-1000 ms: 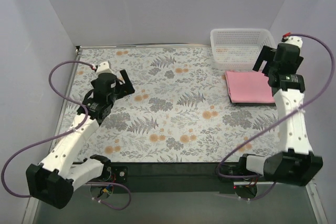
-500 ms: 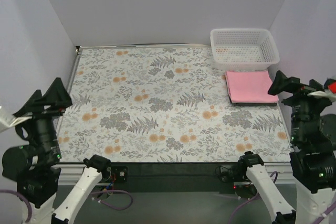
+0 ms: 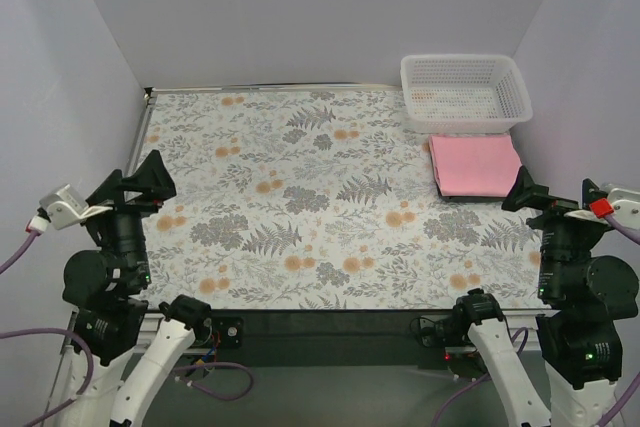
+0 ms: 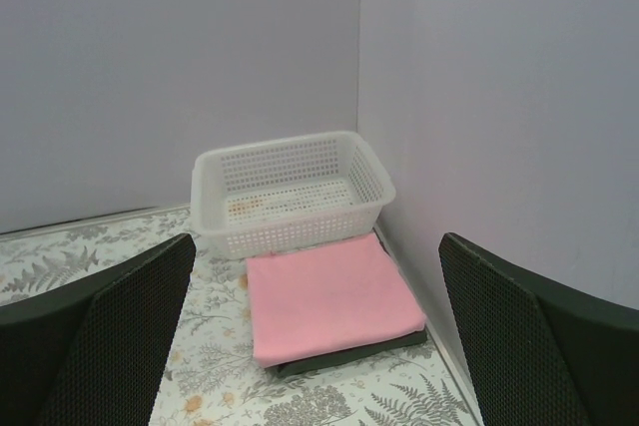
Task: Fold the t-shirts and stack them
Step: Neatly place the folded tshirt to the corner
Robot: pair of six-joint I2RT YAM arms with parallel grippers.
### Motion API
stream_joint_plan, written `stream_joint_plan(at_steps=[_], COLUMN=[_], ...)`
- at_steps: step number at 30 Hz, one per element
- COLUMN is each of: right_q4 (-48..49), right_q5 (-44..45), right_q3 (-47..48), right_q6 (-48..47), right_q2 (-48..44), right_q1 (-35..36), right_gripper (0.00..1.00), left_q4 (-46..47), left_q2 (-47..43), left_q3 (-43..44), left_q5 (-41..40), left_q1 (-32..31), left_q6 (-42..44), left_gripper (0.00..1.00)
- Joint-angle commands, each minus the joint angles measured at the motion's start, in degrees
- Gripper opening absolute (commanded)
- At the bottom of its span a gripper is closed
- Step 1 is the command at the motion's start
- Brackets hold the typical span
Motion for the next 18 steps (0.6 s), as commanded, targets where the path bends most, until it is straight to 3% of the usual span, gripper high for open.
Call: stream_joint_plan(at_steps=[1,11,18], right_q4=[4.01,4.36,5.68], right_q5=[-0.57,-2.42,-3.83], right_q3=[-1.16,0.15,-3.35], right_q6=[-1.19,-4.17,-2.33], right_q2=[-1.63,0.3,-0.22], right_q1=[0.27,0.35,0.27], right_gripper=[0.98,0.98,0.98], left_q4=[0.62,3.34,4.13], left_q2=[2.98,8.08,10.72], left_q3=[-0.31,-4.87,-6.37], left_q5=[2.31,4.16,5.39], left_q1=[-0.1,-0.01,-0.1], left_q6=[-2.76,-11.46,-10.42], left_gripper=[0.98,0.98,0.98])
